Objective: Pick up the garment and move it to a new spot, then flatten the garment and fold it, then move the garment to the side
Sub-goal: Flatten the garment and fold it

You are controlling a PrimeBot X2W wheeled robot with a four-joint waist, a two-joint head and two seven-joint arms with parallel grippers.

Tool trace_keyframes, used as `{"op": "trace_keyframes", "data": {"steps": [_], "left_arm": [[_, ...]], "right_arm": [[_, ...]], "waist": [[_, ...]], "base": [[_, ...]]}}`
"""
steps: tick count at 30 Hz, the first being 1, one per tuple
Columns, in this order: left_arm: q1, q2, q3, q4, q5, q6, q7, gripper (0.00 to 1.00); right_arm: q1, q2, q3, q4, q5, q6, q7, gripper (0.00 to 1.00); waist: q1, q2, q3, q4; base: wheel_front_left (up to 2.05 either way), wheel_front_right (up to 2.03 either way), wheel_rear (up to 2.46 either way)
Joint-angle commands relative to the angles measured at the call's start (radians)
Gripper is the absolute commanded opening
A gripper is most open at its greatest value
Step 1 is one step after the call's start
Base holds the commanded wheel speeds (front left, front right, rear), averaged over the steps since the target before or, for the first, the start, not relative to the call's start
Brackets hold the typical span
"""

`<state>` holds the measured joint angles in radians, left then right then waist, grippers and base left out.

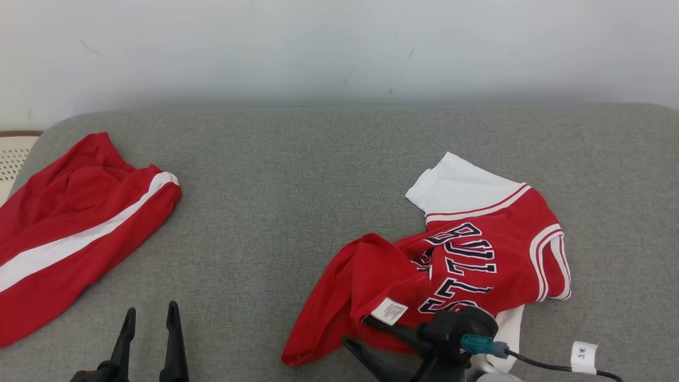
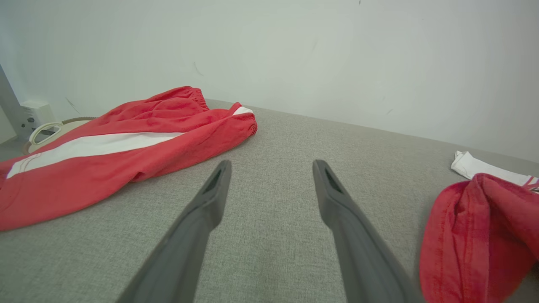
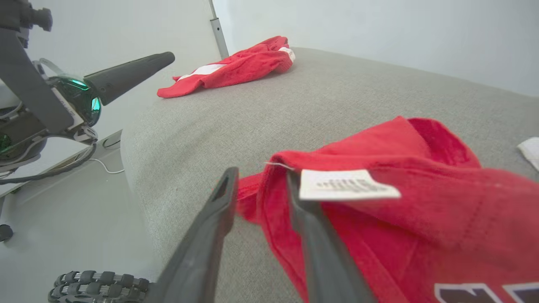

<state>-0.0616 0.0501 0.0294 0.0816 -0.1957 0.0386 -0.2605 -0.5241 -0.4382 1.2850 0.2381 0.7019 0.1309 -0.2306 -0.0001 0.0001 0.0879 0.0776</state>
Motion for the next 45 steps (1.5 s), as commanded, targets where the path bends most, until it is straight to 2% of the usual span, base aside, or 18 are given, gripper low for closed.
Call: {"op": "trace_keyframes", "data": {"steps": [1, 4, 10, 13, 16, 21, 24, 30, 34, 41, 45], "left_arm": [[0.005, 0.001, 0.005, 0.003, 0.002, 0.004, -0.003, 1.0], [0.013, 0.001, 0.01, 0.003, 0.003, 0.004, -0.003, 1.0], [0.021, 0.001, 0.012, -0.003, 0.004, 0.004, -0.003, 1.0], [0.025, 0.001, 0.013, -0.006, 0.007, 0.003, -0.003, 1.0], [0.027, 0.001, 0.012, -0.005, 0.01, 0.0, -0.003, 1.0], [0.026, 0.001, -0.001, -0.006, 0.01, 0.006, -0.003, 1.0], [0.027, 0.001, -0.003, -0.005, 0.009, 0.003, -0.003, 1.0], [0.035, 0.001, 0.003, -0.005, 0.01, 0.005, -0.003, 1.0], [0.035, 0.001, 0.008, -0.006, 0.009, 0.0, -0.003, 1.0], [0.039, 0.001, 0.028, -0.017, 0.014, 0.0, -0.003, 1.0], [0.04, 0.001, 0.021, -0.033, 0.02, 0.007, -0.003, 1.0]], "right_arm": [[-0.013, -0.009, -0.001, -0.004, 0.006, 0.0, -0.016, 1.0], [-0.032, -0.023, -0.006, -0.021, 0.013, 0.0, -0.035, 1.0], [0.026, -0.043, -0.156, -0.144, -0.023, 0.0, -0.036, 1.0], [0.054, -0.058, -0.186, -0.17, -0.043, 0.0, -0.036, 1.0], [0.062, -0.087, -0.116, -0.136, -0.023, 0.0, -0.036, 1.0], [0.026, -0.083, -0.044, -0.093, -0.001, 0.0, -0.032, 1.0], [0.018, -0.076, -0.028, -0.072, 0.01, 0.0, -0.014, 1.0], [0.004, -0.083, -0.007, -0.044, 0.04, 0.0, 0.091, 1.0], [0.013, -0.119, -0.008, -0.066, 0.044, 0.0, 0.055, 1.0], [0.087, -0.221, -0.121, -0.102, 0.067, 0.0, 0.016, 1.0], [0.137, -0.236, -0.24, -0.115, 0.056, 0.0, -0.011, 1.0]], "waist": [[0.0001, -0.0001, -0.004, -0.003], [0.0001, -0.0001, -0.013, -0.008], [0.0001, -0.0001, -0.026, -0.016], [0.0001, -0.0001, -0.031, -0.021], [0.0001, -0.0001, -0.036, -0.026], [0.0001, -0.0001, -0.039, -0.028], [0.0001, -0.0001, -0.04, -0.027], [0.0001, -0.0001, -0.044, -0.025], [0.0001, -0.0001, -0.041, -0.028], [0.0001, -0.0001, -0.03, -0.048], [0.0001, -0.0001, -0.023, -0.068]], "base": [[0.0, 0.0, 0.0], [0.0, 0.0, 0.0], [0.0, 0.0, 0.0], [0.0, 0.0, 0.0], [0.0, 0.0, 0.0], [0.0, 0.0, 0.0], [0.0, 0.0, 0.0], [0.0, 0.0, 0.0], [0.0, 0.0, 0.0], [0.0, 0.0, 0.0], [0.0, 0.0, 0.0]]}}
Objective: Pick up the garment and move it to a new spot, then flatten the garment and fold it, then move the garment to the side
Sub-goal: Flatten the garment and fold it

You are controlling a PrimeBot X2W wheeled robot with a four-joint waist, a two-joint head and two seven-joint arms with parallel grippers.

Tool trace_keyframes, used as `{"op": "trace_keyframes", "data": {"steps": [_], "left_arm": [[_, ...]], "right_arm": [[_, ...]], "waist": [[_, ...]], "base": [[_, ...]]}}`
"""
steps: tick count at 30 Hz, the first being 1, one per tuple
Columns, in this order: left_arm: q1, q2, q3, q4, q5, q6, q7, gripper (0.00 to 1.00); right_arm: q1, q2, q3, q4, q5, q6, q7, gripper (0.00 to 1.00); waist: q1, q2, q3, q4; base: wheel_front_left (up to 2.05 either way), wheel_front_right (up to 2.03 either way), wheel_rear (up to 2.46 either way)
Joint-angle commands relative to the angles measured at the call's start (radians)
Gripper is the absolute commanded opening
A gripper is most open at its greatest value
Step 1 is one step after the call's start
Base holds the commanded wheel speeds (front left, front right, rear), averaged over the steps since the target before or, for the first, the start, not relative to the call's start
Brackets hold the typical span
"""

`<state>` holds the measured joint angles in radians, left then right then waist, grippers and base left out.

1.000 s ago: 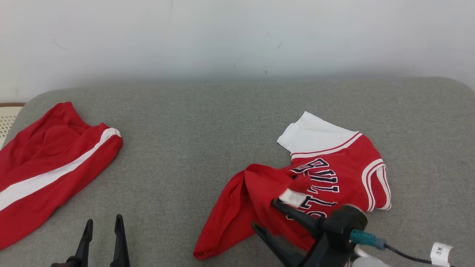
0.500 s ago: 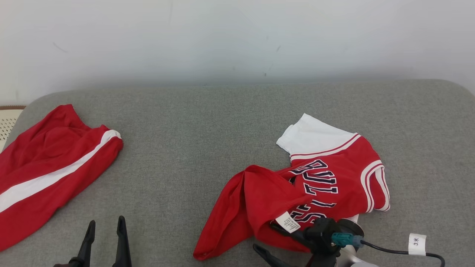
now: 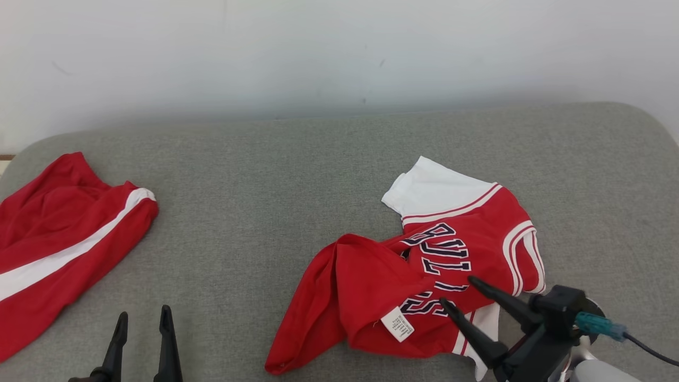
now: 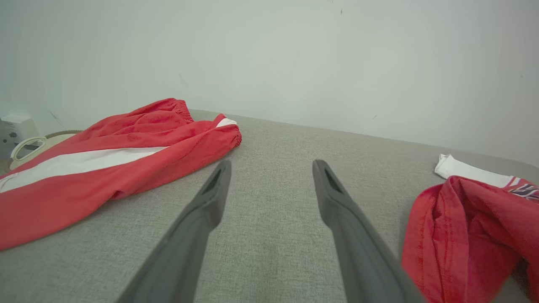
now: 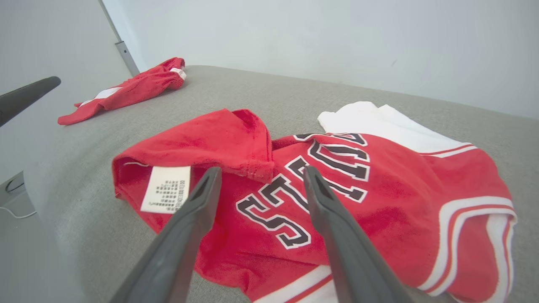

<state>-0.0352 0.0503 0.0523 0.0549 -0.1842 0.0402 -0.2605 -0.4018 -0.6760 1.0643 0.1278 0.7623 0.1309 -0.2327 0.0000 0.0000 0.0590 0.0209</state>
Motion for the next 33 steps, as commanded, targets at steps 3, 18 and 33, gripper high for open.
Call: {"op": "trace_keyframes", "data": {"steps": [3, 18, 33], "left_arm": [[0.012, 0.001, -0.005, -0.016, 0.015, 0.005, -0.003, 1.0], [-0.036, 0.0, -0.058, -0.063, 0.051, -0.041, -0.003, 1.0], [-0.11, 0.003, -0.242, 0.051, 0.074, -0.107, -0.003, 1.0]], "right_arm": [[0.053, 0.027, -0.123, 0.001, -0.043, 0.0, -0.025, 1.0], [0.249, 0.24, -0.481, 0.007, -0.288, 0.0, -0.034, 1.0], [0.248, 0.267, -0.497, 0.038, -0.31, 0.0, -0.034, 1.0]], "waist": [[0.0, 0.0, 0.012, -0.026], [0.0, 0.0, 0.033, -0.061], [0.0, 0.0, 0.026, -0.082]], "base": [[0.0, 0.0, 0.0], [0.0, 0.0, 0.0], [0.0, 0.0, 0.0]]}}
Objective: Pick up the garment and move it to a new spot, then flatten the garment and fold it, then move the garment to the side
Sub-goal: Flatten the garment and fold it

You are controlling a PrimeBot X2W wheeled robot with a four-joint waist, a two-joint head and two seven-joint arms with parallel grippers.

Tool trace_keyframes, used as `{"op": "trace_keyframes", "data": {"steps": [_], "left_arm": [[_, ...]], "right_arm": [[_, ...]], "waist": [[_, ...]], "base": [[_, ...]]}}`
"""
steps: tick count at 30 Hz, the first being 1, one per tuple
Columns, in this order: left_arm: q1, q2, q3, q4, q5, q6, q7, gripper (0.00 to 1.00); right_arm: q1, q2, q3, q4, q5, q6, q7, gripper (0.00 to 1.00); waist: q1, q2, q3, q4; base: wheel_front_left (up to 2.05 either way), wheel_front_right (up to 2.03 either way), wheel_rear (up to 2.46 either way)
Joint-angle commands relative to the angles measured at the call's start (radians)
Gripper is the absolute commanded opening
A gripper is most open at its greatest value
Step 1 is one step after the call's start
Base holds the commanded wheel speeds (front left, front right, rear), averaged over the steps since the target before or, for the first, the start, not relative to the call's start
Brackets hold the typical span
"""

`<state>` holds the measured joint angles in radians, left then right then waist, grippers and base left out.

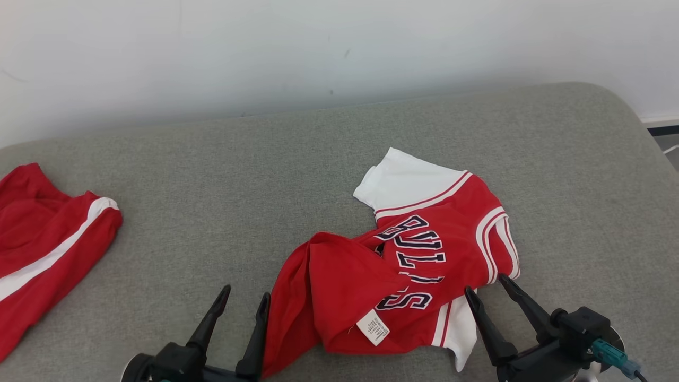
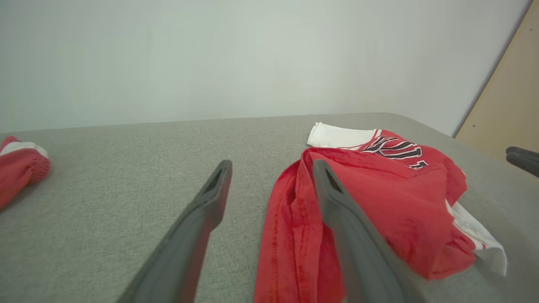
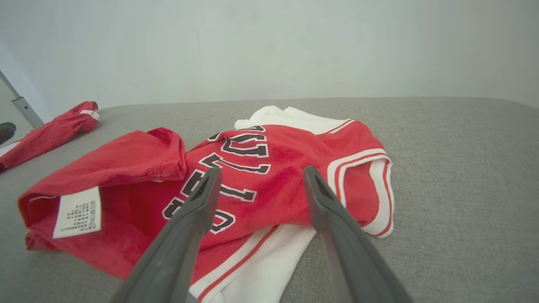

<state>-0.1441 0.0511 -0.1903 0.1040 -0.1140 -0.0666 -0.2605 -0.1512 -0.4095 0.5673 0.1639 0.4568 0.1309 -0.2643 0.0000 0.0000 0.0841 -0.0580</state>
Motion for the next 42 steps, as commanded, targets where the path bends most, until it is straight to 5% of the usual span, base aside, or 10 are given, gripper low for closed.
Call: {"op": "trace_keyframes", "data": {"steps": [1, 16, 32, 33, 34, 35, 42], "left_arm": [[-0.003, 0.002, 0.002, 0.015, 0.003, -0.002, -0.003, 1.0], [0.084, 0.013, -0.081, 0.154, 0.029, -0.039, -0.003, 1.0], [-0.044, 0.017, -0.062, 0.396, 0.027, -0.029, -0.003, 1.0], [-0.049, 0.017, -0.064, 0.41, 0.024, -0.033, -0.003, 0.87], [-0.056, 0.017, -0.065, 0.418, 0.024, -0.037, -0.003, 0.36], [-0.067, 0.017, -0.063, 0.417, 0.021, -0.036, -0.003, 0.0], [-0.112, 0.059, -0.034, 0.354, 0.042, -0.03, -0.003, 0.0]], "right_arm": [[-0.004, 0.002, -0.001, 0.003, -0.004, 0.0, -0.003, 1.0], [0.004, -0.003, -0.012, 0.017, 0.005, 0.0, -0.003, 1.0], [-0.024, 0.005, 0.02, 0.033, 0.005, 0.0, -0.003, 1.0], [-0.026, 0.006, 0.021, 0.034, 0.005, 0.0, -0.003, 1.0], [-0.028, 0.007, 0.022, 0.032, 0.003, 0.0, -0.003, 1.0], [-0.03, 0.008, 0.021, 0.03, 0.001, 0.0, -0.003, 1.0], [-0.037, 0.016, 0.015, 0.024, -0.014, 0.0, -0.003, 1.0]], "waist": [[0.0, 0.0, 0.002, -0.007], [0.0, 0.0, 0.004, -0.008], [0.0, 0.0, -0.001, -0.034], [0.0, 0.0, 0.0, -0.036], [0.0, 0.0, 0.001, -0.038], [0.0, 0.0, 0.002, -0.039], [0.0, 0.0, 0.006, -0.035]], "base": [[0.0, 0.0, 0.0], [0.0, 0.0, 0.0], [0.0, 0.0, 0.0], [0.0, 0.0, 0.0], [0.0, 0.0, 0.0], [0.0, 0.0, 0.0], [0.0, 0.0, 0.0]]}}
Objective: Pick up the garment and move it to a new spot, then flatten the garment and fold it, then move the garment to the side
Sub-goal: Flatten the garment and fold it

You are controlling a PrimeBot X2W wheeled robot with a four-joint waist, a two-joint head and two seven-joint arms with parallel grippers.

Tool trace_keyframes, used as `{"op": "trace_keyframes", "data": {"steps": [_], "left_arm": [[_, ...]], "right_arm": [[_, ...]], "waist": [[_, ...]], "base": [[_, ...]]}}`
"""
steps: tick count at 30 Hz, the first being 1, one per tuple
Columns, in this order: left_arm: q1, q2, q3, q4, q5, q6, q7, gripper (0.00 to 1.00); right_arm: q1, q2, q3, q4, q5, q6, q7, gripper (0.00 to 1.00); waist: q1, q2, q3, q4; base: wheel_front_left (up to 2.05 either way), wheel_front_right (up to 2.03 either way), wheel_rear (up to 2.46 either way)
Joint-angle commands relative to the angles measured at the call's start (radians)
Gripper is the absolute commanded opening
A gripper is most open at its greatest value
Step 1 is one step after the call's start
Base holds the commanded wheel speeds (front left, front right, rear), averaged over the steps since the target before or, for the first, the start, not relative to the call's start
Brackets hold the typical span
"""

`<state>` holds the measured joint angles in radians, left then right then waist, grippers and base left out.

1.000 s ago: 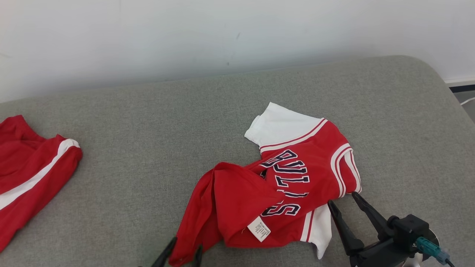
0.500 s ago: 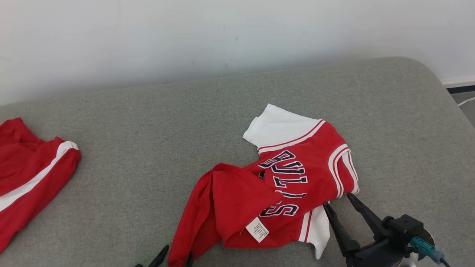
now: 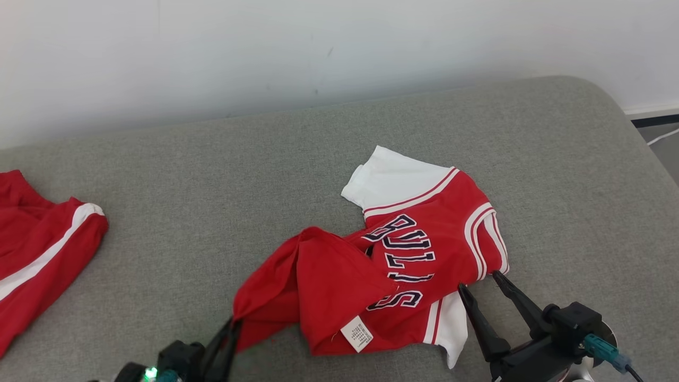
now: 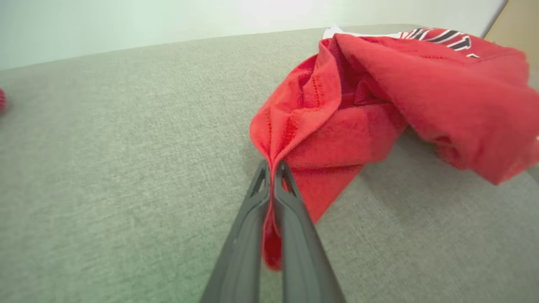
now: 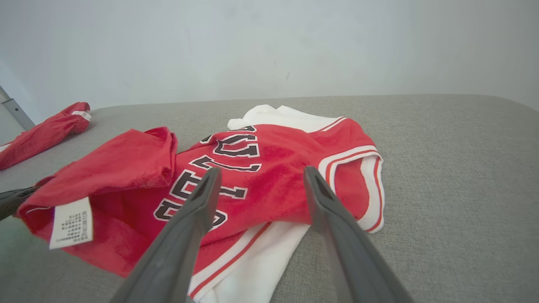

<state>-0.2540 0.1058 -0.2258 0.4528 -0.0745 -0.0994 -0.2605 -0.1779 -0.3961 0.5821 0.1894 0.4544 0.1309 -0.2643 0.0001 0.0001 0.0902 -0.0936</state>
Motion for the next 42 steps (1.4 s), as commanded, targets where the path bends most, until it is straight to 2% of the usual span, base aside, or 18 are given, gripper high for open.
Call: {"op": "trace_keyframes", "data": {"steps": [1, 8, 14, 20, 30, 40, 41, 42], "left_arm": [[-0.01, 0.015, 0.008, -0.005, 0.006, 0.003, -0.003, 0.0], [-0.099, 0.1, 0.021, -0.061, 0.032, -0.01, -0.003, 0.0], [-0.214, 0.181, -0.018, -0.067, 0.038, -0.026, -0.003, 0.0], [-0.297, 0.237, -0.078, -0.049, 0.004, -0.029, -0.003, 0.0], [-0.384, 0.286, -0.172, -0.026, -0.051, -0.03, -0.003, 0.0], [-0.443, 0.305, -0.201, -0.02, -0.078, -0.03, -0.003, 0.0], [-0.44, 0.306, -0.202, -0.013, -0.081, -0.03, -0.003, 0.47], [-0.435, 0.308, -0.201, -0.002, -0.085, -0.03, -0.003, 1.0]], "right_arm": [[-0.012, 0.004, 0.0, -0.002, -0.013, 0.0, -0.003, 1.0], [-0.014, 0.01, -0.003, -0.002, -0.015, 0.0, -0.003, 1.0], [-0.019, 0.012, 0.003, -0.001, -0.016, 0.0, -0.003, 1.0], [-0.026, 0.019, 0.012, 0.002, -0.014, 0.0, -0.003, 1.0], [-0.032, 0.021, 0.008, 0.002, -0.019, 0.0, -0.003, 1.0], [-0.032, 0.031, 0.001, -0.001, -0.03, 0.0, -0.003, 1.0], [-0.033, 0.033, 0.002, -0.001, -0.032, 0.0, -0.003, 1.0], [-0.035, 0.035, 0.002, 0.0, -0.033, 0.0, -0.003, 1.0]], "waist": [[-0.0001, -0.0001, -0.001, 0.002], [-0.0001, -0.0001, -0.012, 0.012], [-0.0001, -0.0001, -0.023, 0.011], [-0.0001, -0.0001, -0.029, -0.005], [-0.0001, -0.0001, -0.03, -0.036], [-0.0001, -0.0001, -0.015, -0.054], [-0.0001, -0.0001, -0.013, -0.056], [-0.0001, -0.0001, -0.012, -0.056]], "base": [[0.0, 0.0, 0.0], [0.0, 0.0, 0.0], [0.0, 0.0, 0.0], [0.0, 0.0, 0.0], [0.0, 0.0, 0.0], [0.0, 0.0, 0.0], [0.0, 0.0, 0.0], [0.0, 0.0, 0.0]]}}
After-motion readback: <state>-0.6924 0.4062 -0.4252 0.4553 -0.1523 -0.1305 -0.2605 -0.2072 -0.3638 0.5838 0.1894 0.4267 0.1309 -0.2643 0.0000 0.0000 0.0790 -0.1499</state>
